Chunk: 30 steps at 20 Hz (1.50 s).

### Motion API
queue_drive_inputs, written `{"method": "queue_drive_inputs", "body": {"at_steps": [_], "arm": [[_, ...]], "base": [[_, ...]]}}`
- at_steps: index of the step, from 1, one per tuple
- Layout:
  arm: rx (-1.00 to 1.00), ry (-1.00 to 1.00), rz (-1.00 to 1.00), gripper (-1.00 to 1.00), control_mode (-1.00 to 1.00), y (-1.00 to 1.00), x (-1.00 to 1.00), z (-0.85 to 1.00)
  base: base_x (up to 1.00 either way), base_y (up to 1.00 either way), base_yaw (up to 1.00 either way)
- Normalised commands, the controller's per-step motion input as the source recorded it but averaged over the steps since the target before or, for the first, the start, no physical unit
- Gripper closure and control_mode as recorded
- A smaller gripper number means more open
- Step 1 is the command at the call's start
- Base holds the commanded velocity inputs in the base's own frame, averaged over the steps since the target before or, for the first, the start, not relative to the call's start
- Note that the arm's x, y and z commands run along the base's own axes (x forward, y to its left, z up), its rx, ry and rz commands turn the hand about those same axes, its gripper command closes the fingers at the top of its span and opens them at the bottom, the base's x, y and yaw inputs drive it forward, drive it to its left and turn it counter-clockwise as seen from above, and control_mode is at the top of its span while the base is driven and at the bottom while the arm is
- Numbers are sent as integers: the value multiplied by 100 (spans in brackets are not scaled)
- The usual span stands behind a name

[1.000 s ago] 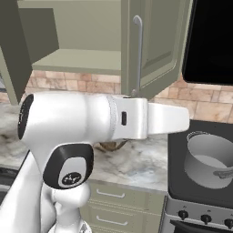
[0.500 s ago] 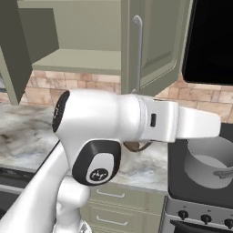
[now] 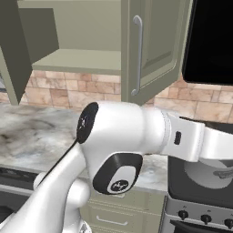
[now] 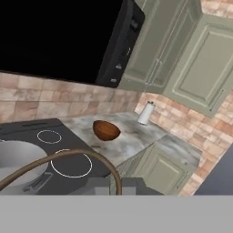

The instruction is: Open the cabinet and move the ladle to the pot. Then close the cabinet.

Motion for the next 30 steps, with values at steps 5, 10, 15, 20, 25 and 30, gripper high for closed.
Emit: {"method": "queue_drive_inputs", "body": {"at_steps": [5, 10, 15, 20, 25, 30], "arm": [[10, -12, -2, 100, -100, -5, 0, -18], [2, -16, -9, 100, -100, -10, 1, -23], [0, -15, -14, 100, -100, -1, 0, -30], [0, -10, -12, 100, -100, 0, 0, -23], [5, 0, -3, 100, -100, 0, -6, -2], [7, 0, 0, 100, -100, 0, -12, -2]], "base": [[0, 0, 0], [0, 0, 0], [0, 0, 0], [0, 0, 0], [0, 0, 0], [0, 0, 0]]}}
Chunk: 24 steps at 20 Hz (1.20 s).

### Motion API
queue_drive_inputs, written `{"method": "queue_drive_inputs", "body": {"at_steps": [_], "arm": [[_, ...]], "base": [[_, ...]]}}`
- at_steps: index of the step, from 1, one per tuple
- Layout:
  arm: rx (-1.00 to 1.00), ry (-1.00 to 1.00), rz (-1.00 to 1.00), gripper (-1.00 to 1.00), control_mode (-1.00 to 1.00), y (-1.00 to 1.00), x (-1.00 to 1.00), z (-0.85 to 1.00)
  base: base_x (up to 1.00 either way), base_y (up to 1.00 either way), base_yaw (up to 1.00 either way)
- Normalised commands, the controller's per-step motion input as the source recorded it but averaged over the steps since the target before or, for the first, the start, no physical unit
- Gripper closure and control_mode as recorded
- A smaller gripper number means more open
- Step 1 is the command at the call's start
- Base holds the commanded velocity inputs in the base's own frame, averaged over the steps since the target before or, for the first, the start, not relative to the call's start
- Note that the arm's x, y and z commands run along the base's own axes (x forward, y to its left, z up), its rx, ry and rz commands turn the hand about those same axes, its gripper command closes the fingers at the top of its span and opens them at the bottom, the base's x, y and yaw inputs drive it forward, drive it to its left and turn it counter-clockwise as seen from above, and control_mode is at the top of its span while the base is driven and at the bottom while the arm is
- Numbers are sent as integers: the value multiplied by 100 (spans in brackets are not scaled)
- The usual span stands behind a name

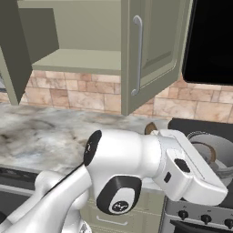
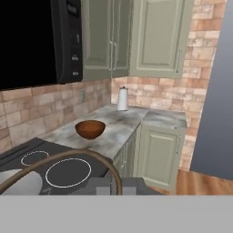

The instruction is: Open the cabinet and move the ladle to the pot. Then close the cabinet.

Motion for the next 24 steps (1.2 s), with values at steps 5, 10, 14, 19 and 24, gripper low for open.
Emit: {"method": "queue_drive_inputs", "body": {"at_steps": [5, 10, 14, 19, 24], "arm": [[7, 0, 0, 100, -100, 0, -8, -9], [6, 0, 0, 100, -100, 0, -16, -2], [8, 0, 0, 100, -100, 0, -15, -7], [4, 0, 0, 100, 100, 0, -25, -9], [0, 0, 0, 100, 100, 0, 0, 0]], "base": [[0, 0, 0], [0, 0, 0], [0, 0, 0], [-15, 0, 0], [-86, -7, -1]]}}
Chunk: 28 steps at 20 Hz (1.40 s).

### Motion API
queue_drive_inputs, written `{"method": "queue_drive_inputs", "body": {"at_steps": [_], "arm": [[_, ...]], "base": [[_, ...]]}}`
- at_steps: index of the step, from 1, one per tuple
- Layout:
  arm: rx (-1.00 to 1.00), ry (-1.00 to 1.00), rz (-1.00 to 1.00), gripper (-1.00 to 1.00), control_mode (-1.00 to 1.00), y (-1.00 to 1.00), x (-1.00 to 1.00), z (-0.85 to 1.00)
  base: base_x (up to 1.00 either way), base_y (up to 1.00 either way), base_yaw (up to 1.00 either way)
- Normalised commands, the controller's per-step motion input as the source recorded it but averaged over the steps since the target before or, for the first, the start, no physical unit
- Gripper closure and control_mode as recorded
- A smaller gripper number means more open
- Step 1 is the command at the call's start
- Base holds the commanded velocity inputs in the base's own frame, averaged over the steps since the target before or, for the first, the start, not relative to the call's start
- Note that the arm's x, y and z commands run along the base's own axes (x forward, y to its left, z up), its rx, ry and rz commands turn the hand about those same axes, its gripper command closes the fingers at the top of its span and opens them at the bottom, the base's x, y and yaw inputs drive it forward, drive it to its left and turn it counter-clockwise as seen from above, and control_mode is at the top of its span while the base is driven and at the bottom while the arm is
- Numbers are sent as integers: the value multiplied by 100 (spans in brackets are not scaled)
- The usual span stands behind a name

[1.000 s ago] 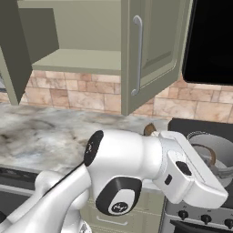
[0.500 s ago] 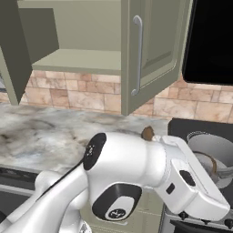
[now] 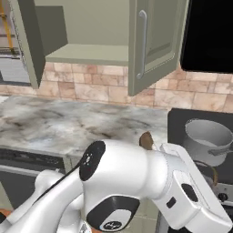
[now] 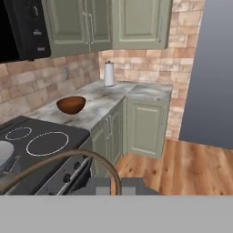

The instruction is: Open the cabinet and move the ladle to the pot. Then close the cabinet.

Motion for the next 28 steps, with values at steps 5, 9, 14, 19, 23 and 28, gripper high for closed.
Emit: {"method": "queue_drive_inputs", "body": {"at_steps": [5, 9, 14, 19, 23, 28], "arm": [[0, 0, 0, 100, 100, 0, 0, 0], [0, 0, 0, 100, 100, 0, 0, 0], [0, 0, 0, 100, 100, 0, 0, 0], [0, 0, 0, 100, 100, 0, 0, 0], [0, 0, 0, 100, 100, 0, 0, 0], [0, 0, 0, 100, 100, 0, 0, 0]], "base": [[-19, -55, -3], [28, -64, 0], [52, -59, 0], [45, -63, 0], [9, -79, 0], [0, -76, 0]]}}
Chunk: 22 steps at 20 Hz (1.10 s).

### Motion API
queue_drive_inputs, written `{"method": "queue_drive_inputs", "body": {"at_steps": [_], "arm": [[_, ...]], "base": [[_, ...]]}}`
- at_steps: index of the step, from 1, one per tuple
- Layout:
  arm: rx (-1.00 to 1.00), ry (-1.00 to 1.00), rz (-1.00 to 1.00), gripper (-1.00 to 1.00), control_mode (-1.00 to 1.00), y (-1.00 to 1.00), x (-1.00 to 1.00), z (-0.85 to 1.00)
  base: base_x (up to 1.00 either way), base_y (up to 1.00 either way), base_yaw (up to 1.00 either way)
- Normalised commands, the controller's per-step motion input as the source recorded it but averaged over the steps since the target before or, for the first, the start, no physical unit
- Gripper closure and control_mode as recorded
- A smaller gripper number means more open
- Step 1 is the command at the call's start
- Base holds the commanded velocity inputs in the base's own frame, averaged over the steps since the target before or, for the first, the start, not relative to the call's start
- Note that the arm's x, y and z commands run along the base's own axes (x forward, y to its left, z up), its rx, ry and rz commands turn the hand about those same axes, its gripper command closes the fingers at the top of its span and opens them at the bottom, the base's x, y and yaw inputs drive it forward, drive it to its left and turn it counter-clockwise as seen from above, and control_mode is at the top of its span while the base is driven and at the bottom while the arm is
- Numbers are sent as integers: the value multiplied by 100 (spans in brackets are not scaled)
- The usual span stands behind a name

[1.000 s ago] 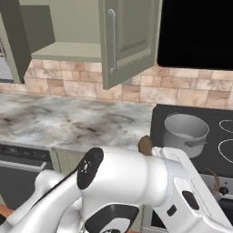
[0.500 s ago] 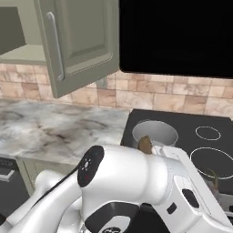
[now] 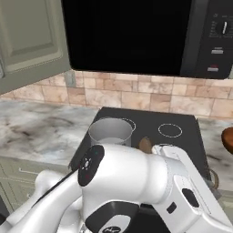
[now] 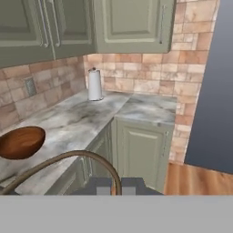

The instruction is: Open the cabinet and move the ladle to the pot. Then close the cabinet.

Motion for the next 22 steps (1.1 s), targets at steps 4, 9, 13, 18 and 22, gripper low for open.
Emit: {"method": "queue_drive_inputs", "body": {"at_steps": [4, 9, 13, 18, 22], "arm": [[0, 0, 0, 100, 100, 0, 0, 0], [0, 0, 0, 100, 100, 0, 0, 0], [0, 0, 0, 100, 100, 0, 0, 0], [0, -1, 0, 100, -100, 0, 11, 0], [2, -6, 0, 100, -100, 3, 6, 0]], "base": [[0, -64, 0], [11, -28, 0], [31, -7, 0], [25, -1, 0], [0, 0, 0]]}}
